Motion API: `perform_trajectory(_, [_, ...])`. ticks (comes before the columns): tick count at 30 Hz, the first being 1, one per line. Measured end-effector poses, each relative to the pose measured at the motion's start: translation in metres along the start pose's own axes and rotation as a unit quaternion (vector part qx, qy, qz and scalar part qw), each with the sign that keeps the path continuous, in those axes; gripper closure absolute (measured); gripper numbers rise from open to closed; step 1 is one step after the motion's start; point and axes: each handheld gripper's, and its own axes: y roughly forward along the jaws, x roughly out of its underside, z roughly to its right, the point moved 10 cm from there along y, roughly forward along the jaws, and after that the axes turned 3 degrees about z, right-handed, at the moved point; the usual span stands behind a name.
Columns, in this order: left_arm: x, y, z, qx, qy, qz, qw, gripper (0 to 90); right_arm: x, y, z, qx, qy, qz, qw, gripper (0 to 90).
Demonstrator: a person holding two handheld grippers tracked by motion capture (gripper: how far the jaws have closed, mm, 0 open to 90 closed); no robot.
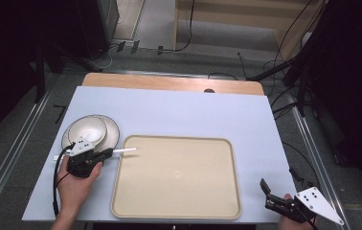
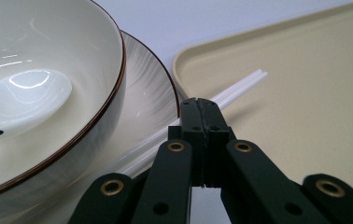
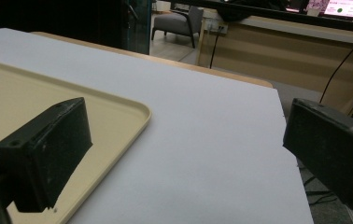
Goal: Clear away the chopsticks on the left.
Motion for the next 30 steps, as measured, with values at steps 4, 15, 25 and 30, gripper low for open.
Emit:
perform_trajectory(4, [-0.001,0.002,-0.001,-0.007,0.000,-0.001,1.0000,90.0,0.000,0.001,-0.002,-0.003,-0.003,-0.002,1.0000,1.4])
perform_trajectory(15, [-0.006,0.009,-0.005,-0.031,0.012,0.004,0.9995,90.0,0.001,0.002,-0.004,-0.006,-0.001,-0.004,1.0000,1.4])
perform_trajectory(25, [-0.012,0.020,-0.004,-0.043,0.029,0.007,0.9987,89.3,0.002,0.004,-0.005,-0.010,0.000,-0.007,0.9999,1.4])
perform_trajectory(30, [-0.014,0.025,-0.006,-0.047,0.030,0.007,0.9984,87.5,0.003,0.005,-0.006,-0.012,-0.001,-0.008,0.9999,1.4])
